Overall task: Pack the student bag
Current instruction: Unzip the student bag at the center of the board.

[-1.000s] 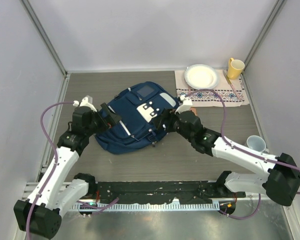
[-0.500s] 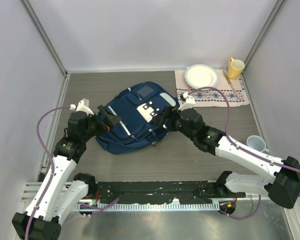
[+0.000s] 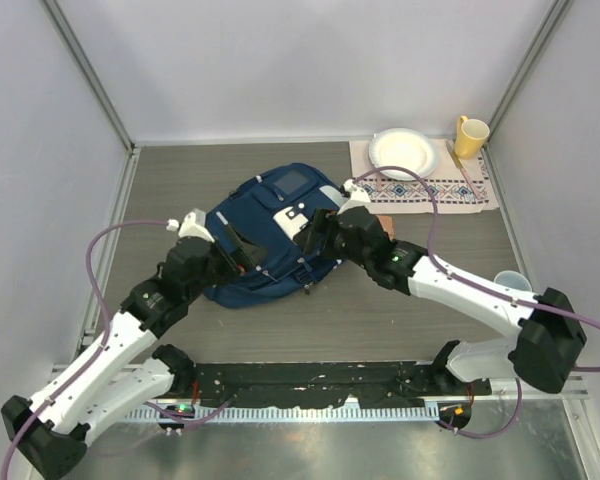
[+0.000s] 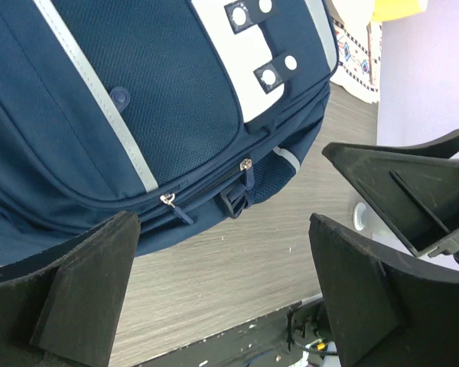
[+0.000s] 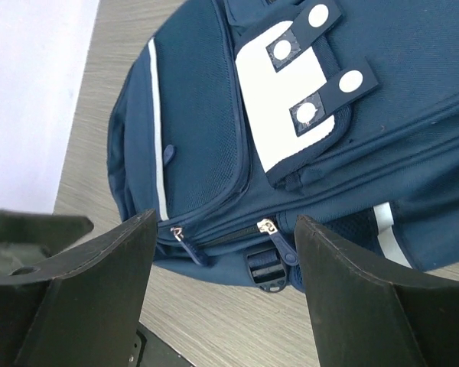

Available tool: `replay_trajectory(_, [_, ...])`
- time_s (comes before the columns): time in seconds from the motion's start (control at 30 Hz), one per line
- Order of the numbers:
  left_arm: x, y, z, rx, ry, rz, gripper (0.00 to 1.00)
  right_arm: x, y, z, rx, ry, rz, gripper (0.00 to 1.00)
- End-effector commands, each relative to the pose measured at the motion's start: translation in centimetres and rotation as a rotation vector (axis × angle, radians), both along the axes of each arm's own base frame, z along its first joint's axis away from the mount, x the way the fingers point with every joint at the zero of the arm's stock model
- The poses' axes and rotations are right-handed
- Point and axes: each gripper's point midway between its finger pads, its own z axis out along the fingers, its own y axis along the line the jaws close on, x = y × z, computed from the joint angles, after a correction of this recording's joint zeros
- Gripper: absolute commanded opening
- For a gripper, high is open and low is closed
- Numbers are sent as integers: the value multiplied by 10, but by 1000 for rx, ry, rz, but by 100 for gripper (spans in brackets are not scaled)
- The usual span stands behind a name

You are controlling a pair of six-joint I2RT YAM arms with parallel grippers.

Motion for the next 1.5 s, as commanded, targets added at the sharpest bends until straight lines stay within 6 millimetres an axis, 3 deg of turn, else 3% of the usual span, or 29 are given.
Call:
replay_trajectory(0.0, [7,7,-19,3,15,177,95,18,19,23,36,-40,-8,77])
replay_trajectory(0.13, [2,-16,-44,52,45,167,92,32,11,19,-6,-52,-80,75])
replay_trajectory(0.37, [7,-21,-65,93,65,222,86,37,6,14,-25,-47,-86,72])
replay_trajectory(0.57, [18,-29,-51,76,23,233,72,33,6,9,-24,-32,-71,71])
replay_trajectory(0.8, [11,-44,-65,97,61,196,68,33,4,4,-26,-25,-76,71])
replay_trajectory(0.97, [9,-53,-63,93,66,186,66,31,4,-2,-23,-12,-73,71])
replay_trajectory(1.2, [9,-57,-73,105,100,220,53,30,6,-3,-12,-8,-50,71])
replay_trajectory(1.47, [7,-54,-83,135,119,247,46,30,5,-5,1,-1,-59,71])
